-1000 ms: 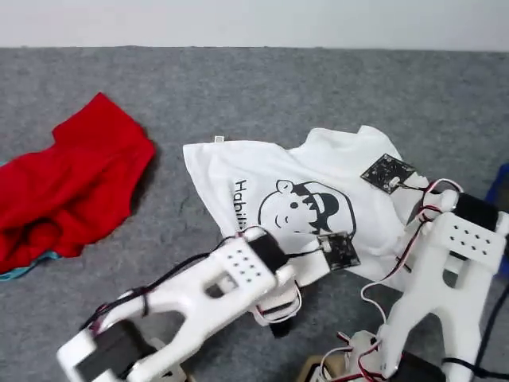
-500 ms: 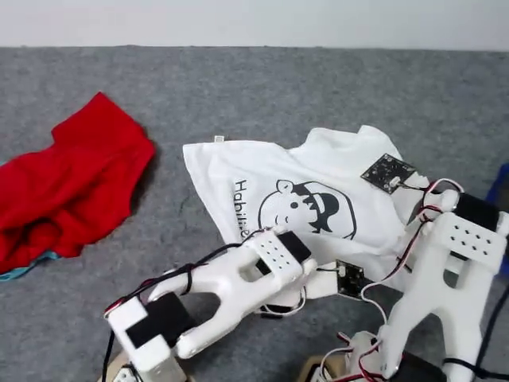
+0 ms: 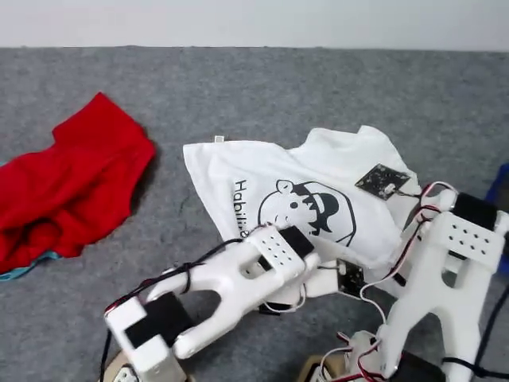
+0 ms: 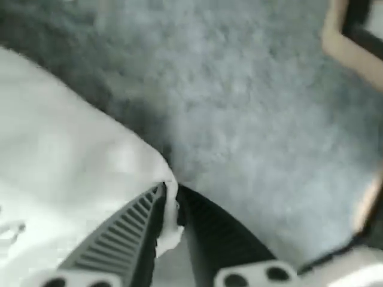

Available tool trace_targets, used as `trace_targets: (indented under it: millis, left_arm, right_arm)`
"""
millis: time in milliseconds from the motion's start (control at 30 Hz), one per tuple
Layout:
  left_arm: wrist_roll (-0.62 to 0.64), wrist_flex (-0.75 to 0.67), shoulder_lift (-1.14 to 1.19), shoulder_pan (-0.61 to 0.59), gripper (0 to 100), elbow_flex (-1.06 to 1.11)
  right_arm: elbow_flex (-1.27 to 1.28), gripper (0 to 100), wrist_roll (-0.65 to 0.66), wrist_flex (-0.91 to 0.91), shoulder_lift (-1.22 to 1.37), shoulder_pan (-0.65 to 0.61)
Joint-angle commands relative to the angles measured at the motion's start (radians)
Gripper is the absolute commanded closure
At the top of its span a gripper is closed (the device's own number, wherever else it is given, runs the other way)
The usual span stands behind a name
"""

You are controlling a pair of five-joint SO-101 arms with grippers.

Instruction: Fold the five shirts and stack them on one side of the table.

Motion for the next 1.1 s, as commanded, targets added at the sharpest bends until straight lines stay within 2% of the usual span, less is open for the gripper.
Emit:
trace_targets:
  millis: [0, 133, 233, 400, 567, 700, 833, 1067]
  left_arm:
    - [-0.009, 0.097, -0.141, -0.069, 99, -0.022]
    - [-0.009, 0.143, -0.275, -0.21, 99, -0.022]
    - [-0.061, 0.183, -0.371, -0.31, 99, -0.022]
    - [-0.126, 0.245, -0.519, -0.468, 99, -0.018]
    - [-0.161, 0.285, -0.637, -0.56, 99, -0.015]
    - [-0.19, 0.279, -0.698, -0.575, 99, 0.051]
    - [-0.204, 0.149, -0.7, -0.577, 99, 0.15]
    - [-0.199, -0.269, -0.698, -0.582, 99, 0.272]
  right_arm:
    - [-0.101, 98.8, -0.008, 0.085, -0.016, -0.015]
    - [-0.189, 98.8, 0.0, 0.191, -0.016, -0.03]
    - [-0.204, 98.8, 0.046, 0.205, -0.03, -0.016]
    - [-0.15, 98.8, 0.198, 0.205, -0.111, 0.104]
    - [-0.04, 98.8, 0.379, 0.205, -0.209, 0.269]
    - [0.083, 98.8, 0.446, 0.199, -0.255, 0.315]
    - [0.127, 98.8, 0.393, 0.13, -0.254, 0.262]
    - [0.126, 98.8, 0.012, -0.303, -0.2, 0.065]
